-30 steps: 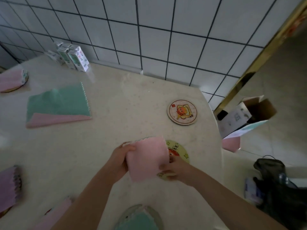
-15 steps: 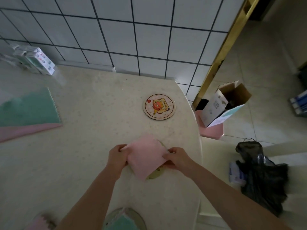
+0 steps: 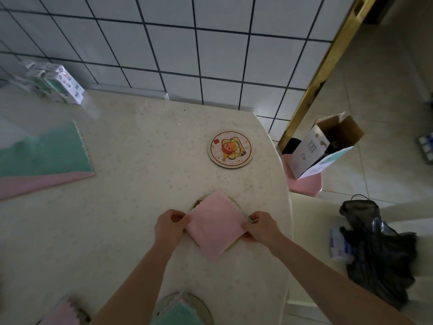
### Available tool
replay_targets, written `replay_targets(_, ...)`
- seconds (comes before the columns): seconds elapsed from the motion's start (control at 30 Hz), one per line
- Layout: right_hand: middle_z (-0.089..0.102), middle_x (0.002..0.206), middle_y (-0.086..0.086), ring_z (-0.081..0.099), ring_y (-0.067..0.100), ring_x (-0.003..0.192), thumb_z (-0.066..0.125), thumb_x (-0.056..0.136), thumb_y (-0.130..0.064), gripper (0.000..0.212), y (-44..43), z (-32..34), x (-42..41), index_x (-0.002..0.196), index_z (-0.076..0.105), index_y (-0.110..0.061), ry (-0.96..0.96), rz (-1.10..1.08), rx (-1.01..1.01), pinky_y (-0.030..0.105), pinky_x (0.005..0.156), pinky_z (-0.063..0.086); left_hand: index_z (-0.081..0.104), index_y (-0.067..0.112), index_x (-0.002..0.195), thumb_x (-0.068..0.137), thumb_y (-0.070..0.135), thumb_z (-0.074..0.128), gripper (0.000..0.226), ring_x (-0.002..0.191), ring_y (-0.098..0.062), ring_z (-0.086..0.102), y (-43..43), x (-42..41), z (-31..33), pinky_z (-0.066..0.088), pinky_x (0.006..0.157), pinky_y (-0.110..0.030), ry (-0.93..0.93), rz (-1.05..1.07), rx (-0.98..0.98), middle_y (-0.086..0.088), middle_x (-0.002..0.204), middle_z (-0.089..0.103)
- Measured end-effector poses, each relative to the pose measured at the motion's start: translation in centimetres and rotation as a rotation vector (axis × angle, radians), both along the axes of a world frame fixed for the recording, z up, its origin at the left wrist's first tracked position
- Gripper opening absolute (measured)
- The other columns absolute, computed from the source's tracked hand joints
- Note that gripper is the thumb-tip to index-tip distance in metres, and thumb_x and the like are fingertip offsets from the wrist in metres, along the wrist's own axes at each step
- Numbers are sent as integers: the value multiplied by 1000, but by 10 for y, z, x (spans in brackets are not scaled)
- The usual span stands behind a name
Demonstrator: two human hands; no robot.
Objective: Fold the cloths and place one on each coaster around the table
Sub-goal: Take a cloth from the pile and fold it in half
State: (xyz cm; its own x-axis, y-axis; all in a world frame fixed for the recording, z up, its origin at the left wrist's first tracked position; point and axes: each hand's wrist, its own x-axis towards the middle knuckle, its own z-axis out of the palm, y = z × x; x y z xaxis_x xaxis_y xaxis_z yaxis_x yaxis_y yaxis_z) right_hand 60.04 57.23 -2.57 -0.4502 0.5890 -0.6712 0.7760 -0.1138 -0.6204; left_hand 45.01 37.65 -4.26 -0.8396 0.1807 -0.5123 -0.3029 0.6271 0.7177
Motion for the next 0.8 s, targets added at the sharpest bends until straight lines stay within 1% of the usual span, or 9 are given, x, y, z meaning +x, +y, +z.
replay_targets(0.07, 72, 79, 13, 71, 25, 71, 67, 76, -20, 14, -1, -1, 2, 84, 61, -11, -25, 73, 40, 37, 74, 59, 68, 18, 80, 73, 26, 78, 15, 78, -25, 68, 0, 2, 1, 56, 79, -39, 67, -49, -65, -1, 78, 71)
replay_targets(0.13, 71, 83, 11, 67, 25, 78, 62, 82, -26, 21, 1, 3, 2, 93, 58, -9, -77, 299, 211, 29, 73, 52, 66, 14, 85, 76, 25, 75, 16, 79, -21, 64, 0, 2, 6, 48, 74, -29, 138, -141, -142, -1, 82, 69)
replay_targets(0.17, 69, 88, 11, 64, 26, 84, 59, 85, -26, 22, 1, 6, 2, 98, 55, -8, -105, 418, 321, 28, 69, 46, 65, 14, 87, 78, 23, 74, 16, 79, -20, 62, 0, 1, 8, 44, 71, -26, 165, -179, -159, -1, 83, 68)
replay_targets(0.2, 65, 95, 11, 62, 28, 90, 55, 88, -25, 23, 0, 11, 0, 102, 52, -8, -125, 523, 422, 30, 68, 42, 64, 14, 89, 78, 22, 73, 16, 78, -19, 61, -1, -2, 10, 43, 70, -26, 185, -211, -168, -1, 84, 67)
replay_targets(0.27, 56, 107, 10, 58, 31, 98, 47, 91, -19, 19, -1, 21, -6, 108, 47, -10, -178, 695, 613, 33, 68, 39, 63, 15, 92, 80, 20, 70, 14, 77, -19, 60, -5, -11, 16, 45, 69, -27, 224, -268, -201, 0, 84, 65)
replay_targets(0.37, 50, 112, 5, 54, 26, 102, 47, 89, -10, 24, -6, 45, -30, 113, 46, -13, -230, 869, 817, 34, 67, 40, 61, 18, 91, 83, 21, 66, 10, 77, -19, 60, -16, -31, 27, 51, 69, -31, 277, -298, -236, 4, 83, 64)
replay_targets(0.47, 50, 111, 5, 51, 23, 100, 48, 86, -3, 30, -18, 64, -69, 114, 46, -14, -185, 981, 896, 33, 71, 44, 61, 19, 94, 84, 21, 66, 11, 83, -20, 61, -31, -60, 39, 51, 72, -32, 363, -308, -263, 3, 89, 65)
replay_targets(0.67, 50, 116, 8, 50, 25, 104, 48, 87, -4, 31, -64, 88, -180, 117, 45, -11, -42, 1174, 983, 33, 71, 40, 60, 21, 102, 85, 17, 60, 18, 93, -19, 59, -80, -131, 58, 48, 79, -31, 471, -252, -354, 3, 98, 63)
replay_targets(0.8, 51, 116, 10, 49, 27, 106, 45, 86, -2, 31, -110, 89, -251, 117, 46, -9, 63, 1240, 976, 37, 77, 45, 59, 19, 104, 84, 13, 58, 20, 97, -21, 59, -129, -175, 60, 49, 80, -34, 529, -192, -403, 0, 101, 63)
